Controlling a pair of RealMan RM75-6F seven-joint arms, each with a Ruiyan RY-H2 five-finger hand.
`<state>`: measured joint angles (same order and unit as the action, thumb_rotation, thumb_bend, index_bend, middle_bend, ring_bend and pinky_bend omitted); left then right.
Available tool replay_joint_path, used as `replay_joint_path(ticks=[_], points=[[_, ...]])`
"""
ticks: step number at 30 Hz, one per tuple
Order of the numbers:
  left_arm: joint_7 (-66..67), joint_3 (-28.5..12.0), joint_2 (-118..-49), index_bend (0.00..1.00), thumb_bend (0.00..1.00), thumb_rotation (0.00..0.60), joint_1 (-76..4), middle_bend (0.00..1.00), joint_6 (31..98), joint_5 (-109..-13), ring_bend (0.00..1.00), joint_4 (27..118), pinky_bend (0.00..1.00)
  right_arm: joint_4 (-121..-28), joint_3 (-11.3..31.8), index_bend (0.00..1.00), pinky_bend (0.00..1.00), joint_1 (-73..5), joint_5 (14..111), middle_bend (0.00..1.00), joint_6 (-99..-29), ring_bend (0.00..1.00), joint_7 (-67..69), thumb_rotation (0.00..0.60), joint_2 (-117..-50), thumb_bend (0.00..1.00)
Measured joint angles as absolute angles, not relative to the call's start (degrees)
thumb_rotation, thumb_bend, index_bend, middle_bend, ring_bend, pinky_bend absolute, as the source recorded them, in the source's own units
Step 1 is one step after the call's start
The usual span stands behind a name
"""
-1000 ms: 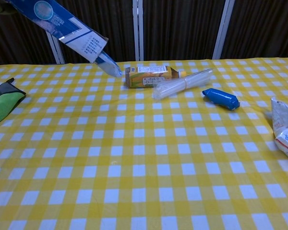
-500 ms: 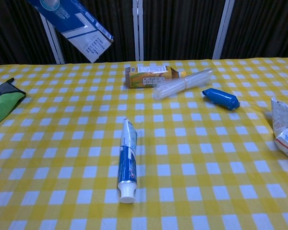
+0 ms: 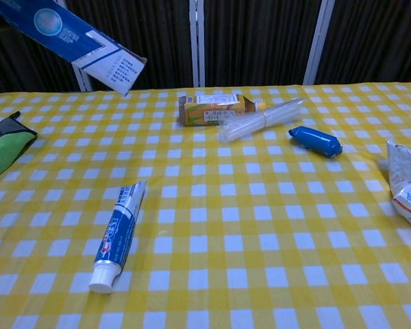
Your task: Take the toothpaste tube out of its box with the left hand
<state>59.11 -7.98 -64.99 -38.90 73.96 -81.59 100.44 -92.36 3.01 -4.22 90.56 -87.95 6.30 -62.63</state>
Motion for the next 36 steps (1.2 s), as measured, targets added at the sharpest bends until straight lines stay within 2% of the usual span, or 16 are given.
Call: replay_joint_path(ticks=[11,13,15,17,19,23,30,36], points=[[46.57,-6.34,-72.80,0.45,0.39,0.600,-35.03,0.29,69.27,-69.05,0.32,100.24,0.38,-92.33,2.86,0.04,0.00,-4.32,90.58,0.00,-87.61,0.00,5.66,0.600,-62.93,0.08],[45.86,-6.16,-74.78,0.39,0.38,0.600,-34.93,0.22,68.48,-67.72,0.26,98.85,0.31,-92.35,2.84,0.04,0.00,-4.34,90.56,0.00,-87.51,0.00,5.66,0.600,-62.93,0.08],[45.30,-6.01,-76.43,0.27,0.33,0.600,-34.91,0.08,67.74,-66.59,0.13,97.62,0.18,-92.32,2.85,0.04,0.00,-4.36,90.51,0.00,-87.47,0.00,5.60,0.600,-62.92,0.08],[44.17,-5.90,-78.05,0.16,0.29,0.600,-34.91,0.01,66.80,-65.25,0.04,96.56,0.09,-92.27,2.90,0.04,0.00,-4.36,90.44,0.00,-87.47,0.00,5.63,0.600,-62.93,0.08],[42.81,-5.90,-79.11,0.10,0.26,0.600,-34.87,0.00,66.07,-64.08,0.00,96.02,0.04,-92.23,2.97,0.04,0.00,-4.37,90.36,0.00,-87.50,0.00,5.71,0.600,-62.95,0.08],[40.03,-6.12,-80.04,0.03,0.20,0.600,-34.55,0.00,65.65,-63.06,0.00,96.00,0.00,-92.04,3.00,0.04,0.00,-4.44,90.19,0.00,-87.28,0.00,5.80,0.600,-62.99,0.08],[34.22,-5.99,-80.01,0.02,0.19,0.600,-32.72,0.00,67.40,-64.58,0.00,97.02,0.00,-91.96,2.77,0.04,0.00,-4.49,90.49,0.00,-87.15,0.00,4.96,0.600,-63.26,0.08],[27.82,-3.72,-79.56,0.02,0.18,0.600,-28.04,0.00,74.22,-71.20,0.00,96.17,0.00,-91.96,2.65,0.04,0.00,-4.57,90.16,0.00,-86.57,0.00,3.64,0.600,-63.54,0.08]])
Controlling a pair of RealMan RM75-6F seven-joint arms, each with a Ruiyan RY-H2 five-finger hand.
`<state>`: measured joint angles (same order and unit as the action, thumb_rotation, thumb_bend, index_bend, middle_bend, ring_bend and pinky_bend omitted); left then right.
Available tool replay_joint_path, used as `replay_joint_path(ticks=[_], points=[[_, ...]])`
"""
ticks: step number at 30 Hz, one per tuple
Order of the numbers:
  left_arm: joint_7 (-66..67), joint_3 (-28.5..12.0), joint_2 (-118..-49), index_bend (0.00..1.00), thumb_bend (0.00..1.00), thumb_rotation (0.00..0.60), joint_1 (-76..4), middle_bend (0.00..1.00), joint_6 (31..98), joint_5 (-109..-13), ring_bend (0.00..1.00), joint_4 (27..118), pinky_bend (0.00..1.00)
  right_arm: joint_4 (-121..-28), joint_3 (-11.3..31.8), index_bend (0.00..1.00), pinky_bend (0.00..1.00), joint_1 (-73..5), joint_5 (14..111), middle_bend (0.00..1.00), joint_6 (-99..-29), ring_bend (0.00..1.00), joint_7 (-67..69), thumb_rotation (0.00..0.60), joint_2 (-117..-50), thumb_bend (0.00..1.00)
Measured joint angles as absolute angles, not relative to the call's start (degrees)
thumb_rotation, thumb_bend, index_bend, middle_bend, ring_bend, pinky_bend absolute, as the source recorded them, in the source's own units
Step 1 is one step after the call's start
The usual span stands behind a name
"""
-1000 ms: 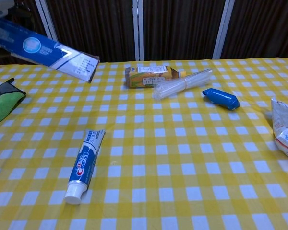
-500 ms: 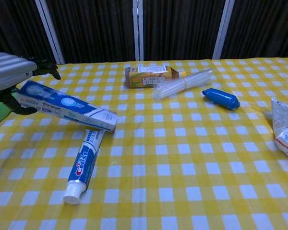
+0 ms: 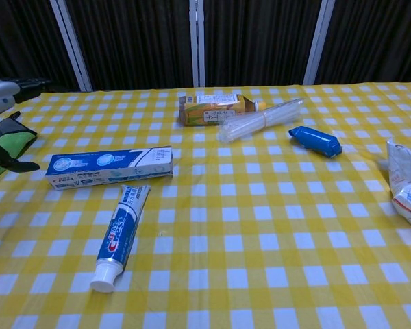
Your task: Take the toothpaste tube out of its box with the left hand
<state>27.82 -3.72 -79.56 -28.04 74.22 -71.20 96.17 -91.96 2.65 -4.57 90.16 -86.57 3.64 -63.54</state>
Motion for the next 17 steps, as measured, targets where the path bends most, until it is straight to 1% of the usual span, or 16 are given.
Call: replay_joint_path(ticks=[5,9,13,17], points=[[23.37,-0.46,-79.25,0.00,0.17,0.600,-22.07,0.00,82.59,-77.36,0.00,93.89,0.00,-92.02,2.48,0.04,0.00,-4.75,90.19,0.00,-86.12,0.00,2.10,0.600,-63.93,0.08],[18.97,2.91,-78.74,0.00,0.12,0.600,-15.86,0.00,88.42,-80.14,0.00,91.47,0.00,-91.75,2.33,0.03,0.00,-4.85,90.24,0.00,-85.83,0.00,1.23,0.600,-64.42,0.08],[16.81,4.78,-78.57,0.00,0.10,0.600,-12.11,0.00,91.64,-82.61,0.00,88.40,0.00,-91.36,2.31,0.03,0.00,-4.90,90.16,0.00,-85.73,0.00,0.68,0.600,-64.74,0.08],[15.47,4.90,-78.43,0.00,0.10,0.600,-10.52,0.00,92.28,-82.83,0.00,85.51,0.00,-90.88,2.23,0.03,0.00,-4.91,90.22,0.00,-85.69,0.00,0.09,0.600,-65.18,0.08]])
